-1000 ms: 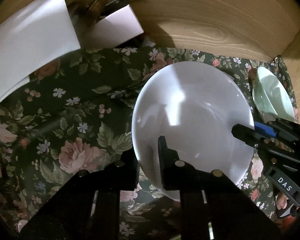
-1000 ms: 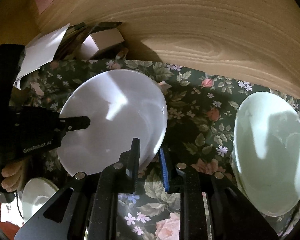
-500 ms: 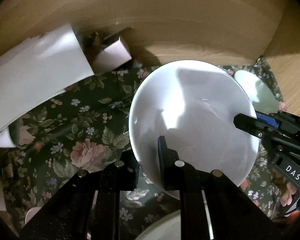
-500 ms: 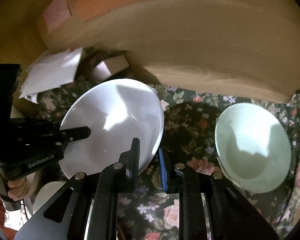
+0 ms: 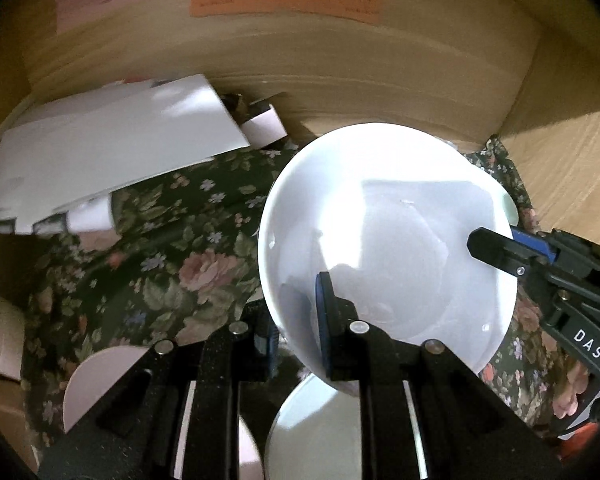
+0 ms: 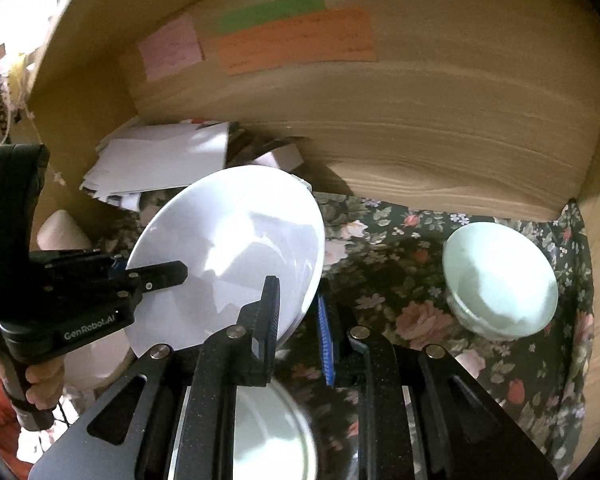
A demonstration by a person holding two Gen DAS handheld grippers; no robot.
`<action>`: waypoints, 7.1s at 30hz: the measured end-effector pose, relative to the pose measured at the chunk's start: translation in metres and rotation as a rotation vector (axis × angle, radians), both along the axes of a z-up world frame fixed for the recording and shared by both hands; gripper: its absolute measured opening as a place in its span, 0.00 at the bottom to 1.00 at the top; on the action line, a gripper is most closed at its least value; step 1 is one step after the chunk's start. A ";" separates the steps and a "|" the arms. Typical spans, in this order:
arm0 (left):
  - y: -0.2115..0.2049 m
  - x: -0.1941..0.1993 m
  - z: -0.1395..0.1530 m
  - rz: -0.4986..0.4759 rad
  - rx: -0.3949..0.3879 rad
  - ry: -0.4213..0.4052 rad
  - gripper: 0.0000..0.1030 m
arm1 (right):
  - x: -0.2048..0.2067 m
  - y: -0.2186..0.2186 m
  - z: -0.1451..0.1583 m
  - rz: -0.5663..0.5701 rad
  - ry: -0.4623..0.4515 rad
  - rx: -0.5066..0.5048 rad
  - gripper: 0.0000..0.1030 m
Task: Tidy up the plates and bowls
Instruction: 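Carry the white bowl with the left tool over the plate stack, then lower the white bowl onto the plate stack and open the left tool, then move the left tool to the mint green bowl and grip its rim, then lift the mint green bowl off the cloth with the left tool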
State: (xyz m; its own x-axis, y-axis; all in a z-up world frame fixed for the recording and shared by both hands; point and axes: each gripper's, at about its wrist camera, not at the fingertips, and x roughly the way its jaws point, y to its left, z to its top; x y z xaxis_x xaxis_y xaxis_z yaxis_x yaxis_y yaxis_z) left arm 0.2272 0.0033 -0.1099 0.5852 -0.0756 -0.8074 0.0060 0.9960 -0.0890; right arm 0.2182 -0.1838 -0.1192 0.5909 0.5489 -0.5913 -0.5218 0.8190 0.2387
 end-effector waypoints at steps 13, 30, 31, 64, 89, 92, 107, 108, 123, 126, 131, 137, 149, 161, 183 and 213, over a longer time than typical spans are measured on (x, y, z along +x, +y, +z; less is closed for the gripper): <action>0.034 -0.062 0.008 0.061 -0.007 -0.051 0.16 | -0.049 0.034 0.007 0.042 -0.037 0.011 0.16; 0.086 -0.120 -0.008 0.165 -0.012 -0.043 0.16 | -0.079 0.089 -0.009 0.147 -0.005 0.032 0.16; 0.090 -0.123 -0.010 0.173 -0.014 -0.041 0.16 | -0.080 0.092 -0.009 0.152 -0.003 0.031 0.16; 0.134 -0.138 -0.042 0.247 0.004 -0.010 0.16 | -0.079 0.157 -0.041 0.233 0.069 -0.096 0.19; 0.117 -0.123 -0.024 0.265 0.079 -0.008 0.62 | -0.082 0.114 -0.020 0.199 -0.019 -0.041 0.50; 0.107 -0.126 -0.007 0.258 0.124 -0.084 0.71 | -0.078 0.102 -0.019 0.176 -0.020 -0.027 0.51; 0.038 -0.095 0.038 0.153 0.049 -0.194 0.80 | -0.047 -0.007 0.005 -0.046 -0.092 -0.012 0.58; 0.034 -0.091 0.040 0.146 0.042 -0.201 0.84 | -0.044 -0.014 0.006 -0.062 -0.094 -0.012 0.58; -0.033 0.003 0.044 0.003 0.064 -0.160 0.87 | 0.027 -0.108 -0.010 -0.333 -0.028 -0.049 0.58; -0.046 0.023 0.037 -0.022 0.064 -0.129 0.87 | 0.045 -0.122 -0.019 -0.369 0.005 -0.057 0.58; -0.063 0.053 0.022 -0.056 0.056 -0.060 0.87 | 0.073 -0.141 -0.039 -0.419 0.060 -0.066 0.58; -0.080 0.084 0.001 -0.091 0.086 0.005 0.87 | 0.105 -0.151 -0.069 -0.440 0.140 -0.074 0.58; -0.101 0.117 -0.024 -0.131 0.114 0.040 0.87 | 0.138 -0.160 -0.104 -0.409 0.290 -0.038 0.17; -0.105 0.122 -0.047 -0.134 0.124 0.081 0.86 | 0.115 -0.126 -0.096 -0.292 0.240 -0.083 0.17; -0.129 0.115 -0.102 -0.252 0.176 0.244 0.26 | 0.076 -0.084 -0.106 -0.145 0.238 -0.033 0.17; -0.102 0.068 -0.053 -0.197 0.135 0.133 0.20 | 0.039 -0.073 -0.058 -0.169 0.116 0.028 0.14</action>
